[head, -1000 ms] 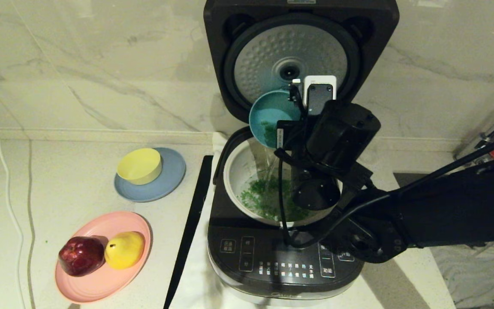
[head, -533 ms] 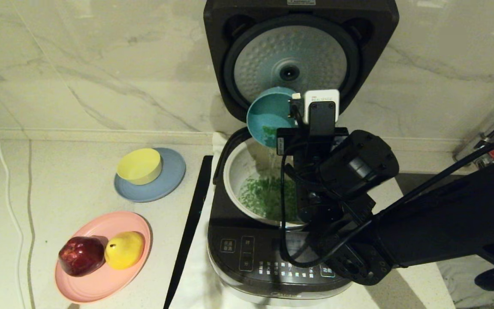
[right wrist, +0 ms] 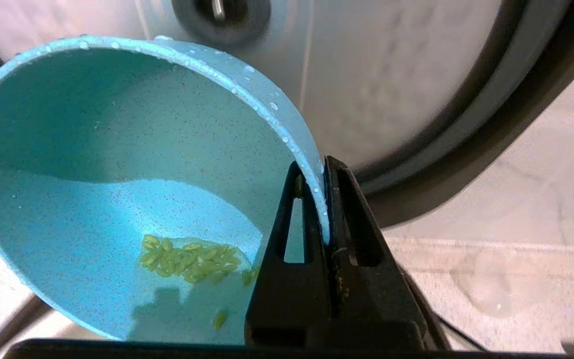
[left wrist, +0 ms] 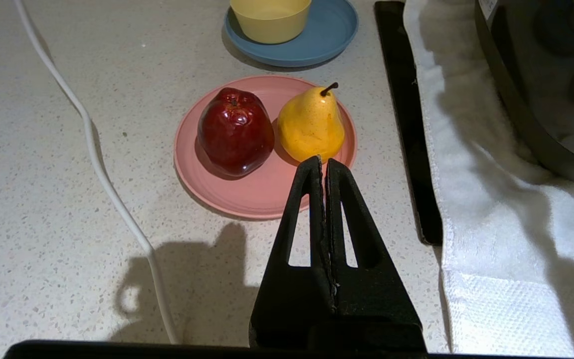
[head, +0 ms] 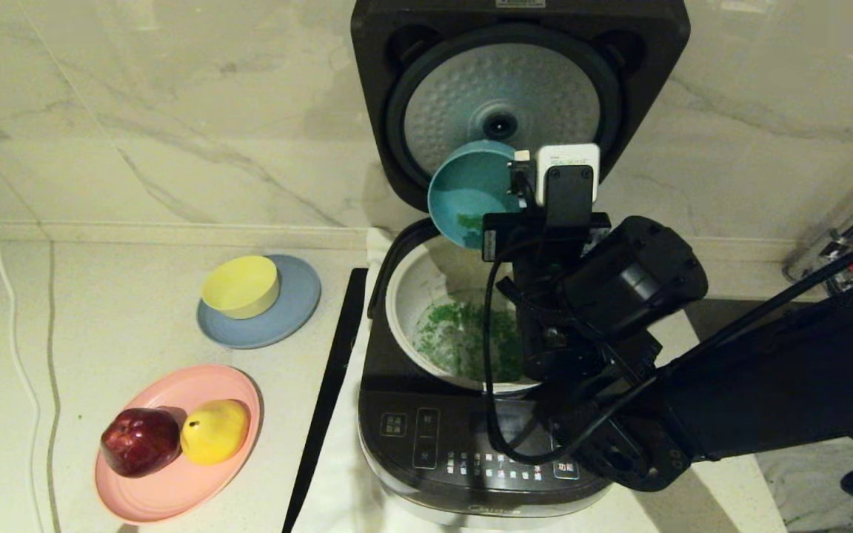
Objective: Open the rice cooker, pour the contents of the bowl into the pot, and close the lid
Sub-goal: Pour the water from the bowl into the rice cooker
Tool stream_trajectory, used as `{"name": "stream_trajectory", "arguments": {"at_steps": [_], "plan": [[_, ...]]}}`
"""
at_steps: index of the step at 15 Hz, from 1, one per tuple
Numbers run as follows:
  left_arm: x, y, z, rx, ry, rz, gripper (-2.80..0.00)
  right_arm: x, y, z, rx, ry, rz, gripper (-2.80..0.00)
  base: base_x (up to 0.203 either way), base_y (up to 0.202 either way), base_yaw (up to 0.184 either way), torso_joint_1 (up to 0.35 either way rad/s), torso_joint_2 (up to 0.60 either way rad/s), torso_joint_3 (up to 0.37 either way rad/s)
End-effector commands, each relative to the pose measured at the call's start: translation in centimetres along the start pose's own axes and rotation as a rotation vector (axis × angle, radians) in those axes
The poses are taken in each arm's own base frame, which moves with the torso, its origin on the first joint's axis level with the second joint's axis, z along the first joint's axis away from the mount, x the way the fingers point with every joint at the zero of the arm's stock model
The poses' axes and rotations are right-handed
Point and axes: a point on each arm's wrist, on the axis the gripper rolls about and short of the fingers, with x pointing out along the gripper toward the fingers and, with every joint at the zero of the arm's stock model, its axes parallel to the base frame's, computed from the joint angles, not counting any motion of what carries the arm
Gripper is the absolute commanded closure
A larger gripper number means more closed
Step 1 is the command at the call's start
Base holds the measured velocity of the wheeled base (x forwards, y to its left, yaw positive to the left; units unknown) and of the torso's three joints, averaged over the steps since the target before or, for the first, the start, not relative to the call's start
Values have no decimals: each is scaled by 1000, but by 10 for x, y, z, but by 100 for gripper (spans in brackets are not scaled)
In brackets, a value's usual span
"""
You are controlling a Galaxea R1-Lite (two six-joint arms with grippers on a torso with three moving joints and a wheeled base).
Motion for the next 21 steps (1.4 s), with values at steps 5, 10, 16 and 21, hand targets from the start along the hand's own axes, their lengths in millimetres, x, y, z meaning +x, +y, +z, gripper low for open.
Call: {"name": "stream_trajectory", "arguments": {"at_steps": [5, 10, 16, 21], "plan": [[1, 0, -2, 0, 7, 0, 0, 1, -4, 11, 9, -21, -14, 0, 0, 0, 0, 0, 0, 0], [1, 0, -2, 0, 7, -1, 0, -3, -3, 0, -19, 5, -2, 0, 0, 0, 0, 0, 0, 0], [1, 0, -2, 0, 7, -2, 0, -2, 0, -5, -38, 10, 0, 0, 0, 0, 0, 0, 0, 0], [1, 0, -2, 0, 7, 0, 0, -1, -2, 2, -43, 0, -14, 0, 0, 0, 0, 0, 0, 0]]}}
